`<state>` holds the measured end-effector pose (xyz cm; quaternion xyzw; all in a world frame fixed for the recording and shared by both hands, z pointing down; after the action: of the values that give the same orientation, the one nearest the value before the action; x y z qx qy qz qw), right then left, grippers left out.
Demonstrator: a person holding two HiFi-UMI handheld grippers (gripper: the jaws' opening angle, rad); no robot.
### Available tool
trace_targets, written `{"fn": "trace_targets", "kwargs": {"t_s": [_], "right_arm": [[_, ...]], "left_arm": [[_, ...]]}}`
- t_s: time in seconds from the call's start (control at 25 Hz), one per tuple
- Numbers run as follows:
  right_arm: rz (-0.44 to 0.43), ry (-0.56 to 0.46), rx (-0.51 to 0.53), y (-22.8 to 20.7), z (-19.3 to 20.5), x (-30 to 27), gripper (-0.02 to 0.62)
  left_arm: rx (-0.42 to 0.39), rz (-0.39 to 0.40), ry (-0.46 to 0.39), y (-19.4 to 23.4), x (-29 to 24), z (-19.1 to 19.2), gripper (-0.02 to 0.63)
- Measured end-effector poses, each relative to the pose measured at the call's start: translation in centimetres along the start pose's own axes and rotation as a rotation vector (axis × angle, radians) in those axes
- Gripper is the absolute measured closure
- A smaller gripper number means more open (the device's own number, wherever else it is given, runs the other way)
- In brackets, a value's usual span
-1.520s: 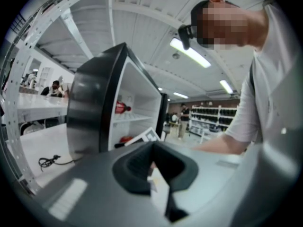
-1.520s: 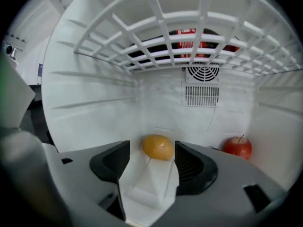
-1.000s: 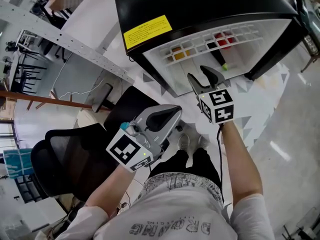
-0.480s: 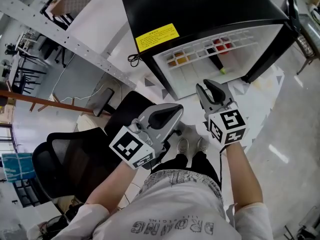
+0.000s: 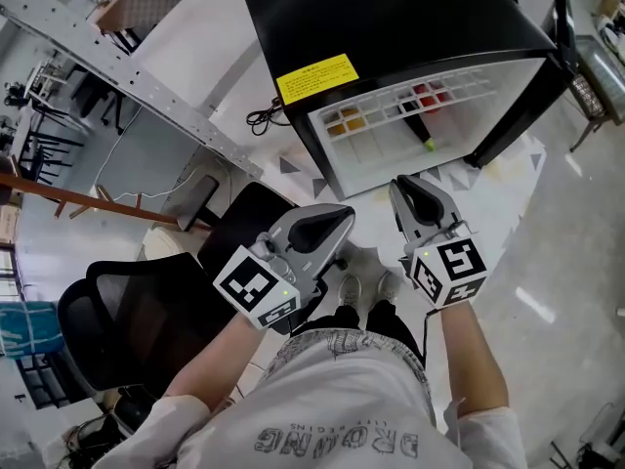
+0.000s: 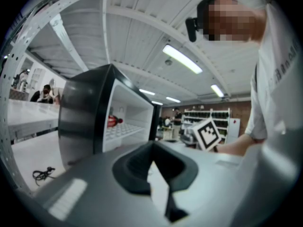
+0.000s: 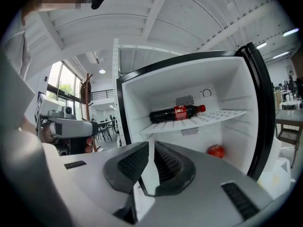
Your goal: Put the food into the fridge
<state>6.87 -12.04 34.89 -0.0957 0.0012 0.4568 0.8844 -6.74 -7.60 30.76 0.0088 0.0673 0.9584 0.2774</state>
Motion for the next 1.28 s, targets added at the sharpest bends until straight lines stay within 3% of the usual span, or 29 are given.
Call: {"fn": "trace_targets", "kwargs": {"t_s": [1.28], "right_arm": [[-0.014, -0.008, -0.051, 1.4, -0.9, 3.1, 0.591]], "left_arm": [[0.001, -0.005, -0.033, 1.2, -0.1, -1.0, 0.6]]}}
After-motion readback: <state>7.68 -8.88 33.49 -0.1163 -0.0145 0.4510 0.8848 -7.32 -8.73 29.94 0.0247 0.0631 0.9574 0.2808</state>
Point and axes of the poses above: the fingertips, and each gripper's own axes: x backward along the fingers, y to its left, z out of its underside, the point moved 5 cm from there along x, backward along the fingers, and after that the axes turned 6 degrees about -y, right-handed, at the moved point
